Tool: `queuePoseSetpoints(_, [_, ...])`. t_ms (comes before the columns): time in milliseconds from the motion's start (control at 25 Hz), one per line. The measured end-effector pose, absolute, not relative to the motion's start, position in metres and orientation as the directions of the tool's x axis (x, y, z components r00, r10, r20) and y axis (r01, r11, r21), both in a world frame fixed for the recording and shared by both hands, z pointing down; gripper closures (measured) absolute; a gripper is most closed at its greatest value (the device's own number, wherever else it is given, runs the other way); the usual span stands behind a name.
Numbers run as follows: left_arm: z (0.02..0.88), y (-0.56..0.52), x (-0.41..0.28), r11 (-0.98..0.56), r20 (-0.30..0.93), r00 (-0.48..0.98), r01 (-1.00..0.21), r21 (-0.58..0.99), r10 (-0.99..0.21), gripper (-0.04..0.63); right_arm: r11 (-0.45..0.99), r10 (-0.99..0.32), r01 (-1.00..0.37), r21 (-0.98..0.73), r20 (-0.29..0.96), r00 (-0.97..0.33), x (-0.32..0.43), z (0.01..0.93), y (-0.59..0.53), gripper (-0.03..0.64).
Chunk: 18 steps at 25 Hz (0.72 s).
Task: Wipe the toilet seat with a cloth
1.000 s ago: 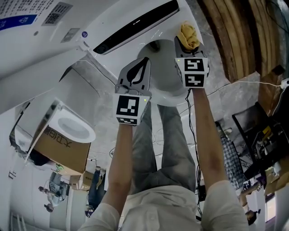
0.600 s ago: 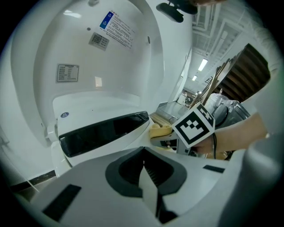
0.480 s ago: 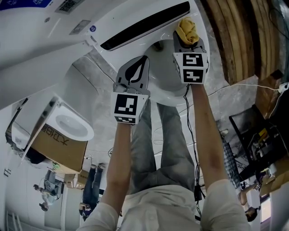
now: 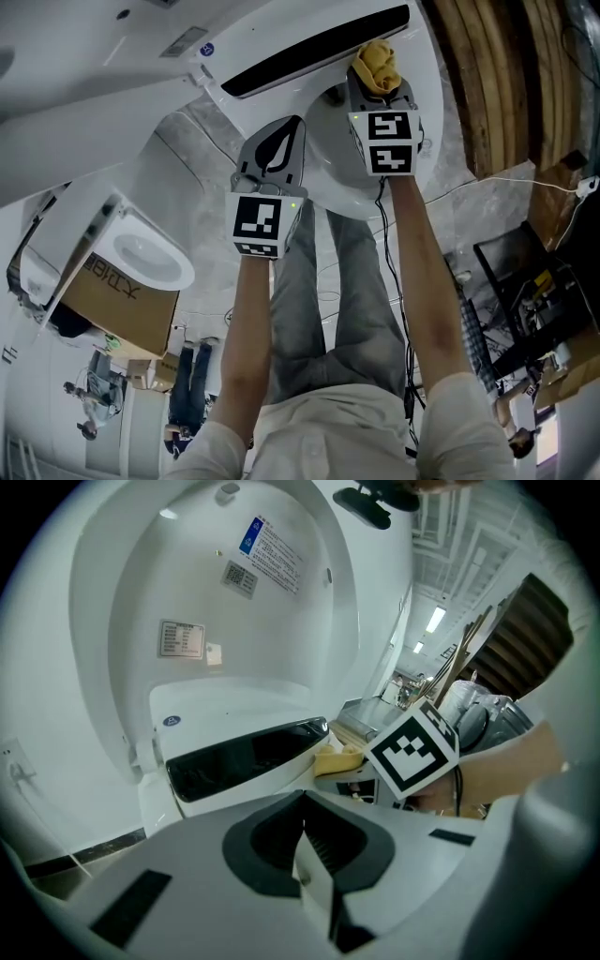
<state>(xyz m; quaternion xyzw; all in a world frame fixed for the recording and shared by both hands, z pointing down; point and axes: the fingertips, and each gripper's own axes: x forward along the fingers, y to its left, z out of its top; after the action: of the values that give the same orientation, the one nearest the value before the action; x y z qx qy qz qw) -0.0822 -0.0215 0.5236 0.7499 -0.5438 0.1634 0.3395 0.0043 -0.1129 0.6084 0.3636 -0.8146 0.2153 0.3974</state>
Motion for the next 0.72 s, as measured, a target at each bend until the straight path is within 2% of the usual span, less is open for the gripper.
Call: queuePoseSetpoints(720, [0.531, 0.025, -0.123, -0.075, 0.648, 0.276, -0.945, 0.320, -0.710, 0.581, 0.750, -0.302, -0.652, -0.113, 0.818, -0.490, -0.056, 0.615, -0.053, 0.526])
